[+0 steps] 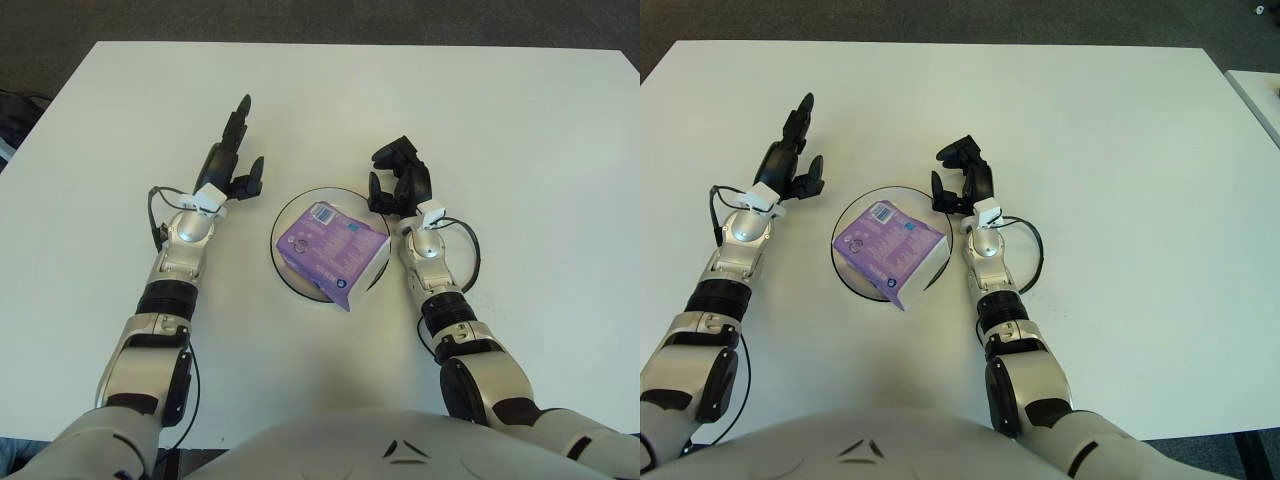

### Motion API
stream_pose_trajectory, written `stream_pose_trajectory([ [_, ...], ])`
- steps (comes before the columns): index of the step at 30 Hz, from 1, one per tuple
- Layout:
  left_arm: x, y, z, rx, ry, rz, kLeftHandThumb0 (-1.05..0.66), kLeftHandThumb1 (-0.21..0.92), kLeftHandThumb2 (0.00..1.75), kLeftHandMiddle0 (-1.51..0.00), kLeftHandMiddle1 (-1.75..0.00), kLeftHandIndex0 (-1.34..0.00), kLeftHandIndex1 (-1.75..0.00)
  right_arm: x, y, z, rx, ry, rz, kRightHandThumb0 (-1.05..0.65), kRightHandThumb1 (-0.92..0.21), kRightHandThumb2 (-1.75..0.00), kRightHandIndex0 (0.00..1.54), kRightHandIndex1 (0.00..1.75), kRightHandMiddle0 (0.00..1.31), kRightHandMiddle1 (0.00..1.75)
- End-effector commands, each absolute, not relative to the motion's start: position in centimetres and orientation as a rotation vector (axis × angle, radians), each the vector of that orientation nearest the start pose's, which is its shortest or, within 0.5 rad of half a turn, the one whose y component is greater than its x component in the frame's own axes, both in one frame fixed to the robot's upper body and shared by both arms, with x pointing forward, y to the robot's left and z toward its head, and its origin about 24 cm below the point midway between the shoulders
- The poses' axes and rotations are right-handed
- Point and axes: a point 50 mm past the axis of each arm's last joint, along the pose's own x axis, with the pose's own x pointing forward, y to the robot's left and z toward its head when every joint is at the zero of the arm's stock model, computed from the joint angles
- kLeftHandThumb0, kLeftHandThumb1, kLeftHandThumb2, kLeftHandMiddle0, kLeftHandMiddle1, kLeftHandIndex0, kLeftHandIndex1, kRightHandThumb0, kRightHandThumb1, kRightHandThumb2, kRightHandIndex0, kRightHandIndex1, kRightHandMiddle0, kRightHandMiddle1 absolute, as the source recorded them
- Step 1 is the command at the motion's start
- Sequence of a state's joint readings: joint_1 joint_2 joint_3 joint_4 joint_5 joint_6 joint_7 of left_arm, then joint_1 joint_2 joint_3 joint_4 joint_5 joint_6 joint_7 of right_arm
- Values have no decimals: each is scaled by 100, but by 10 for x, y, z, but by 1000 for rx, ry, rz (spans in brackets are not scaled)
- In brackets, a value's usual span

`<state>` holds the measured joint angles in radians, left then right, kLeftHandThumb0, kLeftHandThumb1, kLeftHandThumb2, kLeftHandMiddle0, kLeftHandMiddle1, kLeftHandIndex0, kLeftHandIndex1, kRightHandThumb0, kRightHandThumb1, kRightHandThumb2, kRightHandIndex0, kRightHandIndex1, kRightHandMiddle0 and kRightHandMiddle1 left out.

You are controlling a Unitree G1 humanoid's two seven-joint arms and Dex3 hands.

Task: Put the tissue paper into the plate.

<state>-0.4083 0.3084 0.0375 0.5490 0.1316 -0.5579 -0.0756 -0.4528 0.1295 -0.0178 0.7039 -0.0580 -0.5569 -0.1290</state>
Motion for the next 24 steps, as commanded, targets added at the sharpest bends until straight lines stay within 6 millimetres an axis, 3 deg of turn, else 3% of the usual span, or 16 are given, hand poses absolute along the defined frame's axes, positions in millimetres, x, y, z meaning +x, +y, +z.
stream_pose_trajectory([
  [1, 315, 201, 85, 399, -347, -105, -91, 92, 91, -5, 0, 0, -20, 284, -98, -15, 66, 25, -23, -1, -34, -125, 63, 174, 43, 159],
  [24, 306, 207, 59, 349, -267, 34, -85, 92, 95, -8, -1, 0, -27, 286, -103, -13, 28, 16, -32, -1, -36, -122, 65, 168, 41, 161],
])
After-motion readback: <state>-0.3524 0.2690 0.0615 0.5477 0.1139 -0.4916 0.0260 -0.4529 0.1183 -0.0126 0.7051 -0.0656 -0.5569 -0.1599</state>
